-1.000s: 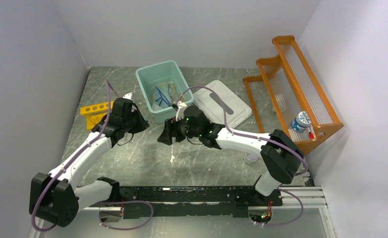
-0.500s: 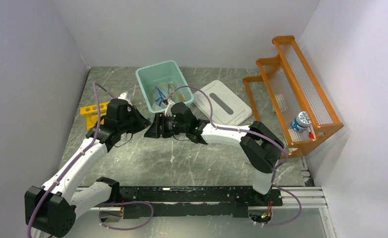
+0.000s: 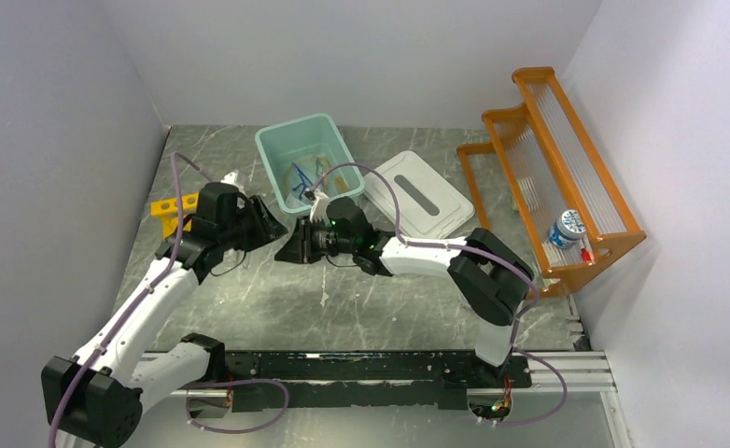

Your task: Organize the chemistry lab equipment

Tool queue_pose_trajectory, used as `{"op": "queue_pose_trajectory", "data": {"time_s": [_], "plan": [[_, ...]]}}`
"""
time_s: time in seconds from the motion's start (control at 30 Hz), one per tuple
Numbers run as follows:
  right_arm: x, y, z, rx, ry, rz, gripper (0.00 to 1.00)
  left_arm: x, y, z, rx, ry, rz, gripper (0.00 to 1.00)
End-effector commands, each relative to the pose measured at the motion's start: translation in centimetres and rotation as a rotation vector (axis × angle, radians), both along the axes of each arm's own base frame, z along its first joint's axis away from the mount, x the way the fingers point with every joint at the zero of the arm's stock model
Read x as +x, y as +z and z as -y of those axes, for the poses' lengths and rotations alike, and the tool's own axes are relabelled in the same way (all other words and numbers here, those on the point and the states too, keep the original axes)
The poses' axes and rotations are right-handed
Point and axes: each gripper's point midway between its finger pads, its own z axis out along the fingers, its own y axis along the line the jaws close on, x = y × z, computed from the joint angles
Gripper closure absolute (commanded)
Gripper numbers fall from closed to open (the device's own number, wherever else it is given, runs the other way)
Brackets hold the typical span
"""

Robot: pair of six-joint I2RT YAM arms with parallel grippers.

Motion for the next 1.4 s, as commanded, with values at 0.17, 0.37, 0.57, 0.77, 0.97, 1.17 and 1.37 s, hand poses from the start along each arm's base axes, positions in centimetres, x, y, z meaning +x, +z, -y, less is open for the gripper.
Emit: {"op": "queue_pose_trajectory", "data": {"time_s": [0.17,0.37,0.57,0.77,0.97,1.17,1.37], "plan": [[-1.1,0.8,1.7,-0.001,0.169,0.410,0.78,-0.8,4.2,1.3,0.011,-0.220,-0.035,0.37],[-0.3,1.4,2.8,-0.035,0.162,0.582,0.77,-2.9,1.7,1.6,0.009,-0.309,-0.132,0.35],[0.5,0.5,3.7,-0.106,0.149,0.659,0.77,-3.7,2.9,2.2,-0.064,-0.372,-0.115,0.52],[1.0,-0.1,4.3,-0.164,0.157,0.716,0.77,-3.5,2.9,2.3,-0.108,-0.386,-0.113,0.64],[0.5,0.0,4.3,-0.152,0.189,0.736,0.77,-3.1,2.3,2.1,-0.104,-0.388,-0.130,0.55],[-0.2,-0.1,4.2,-0.153,0.248,0.764,0.77,-2.3,1.7,1.9,-0.087,-0.371,-0.134,0.62],[-0.2,-0.3,4.2,-0.163,0.262,0.773,0.77,-2.0,1.5,2.1,-0.090,-0.382,-0.143,0.73]]}}
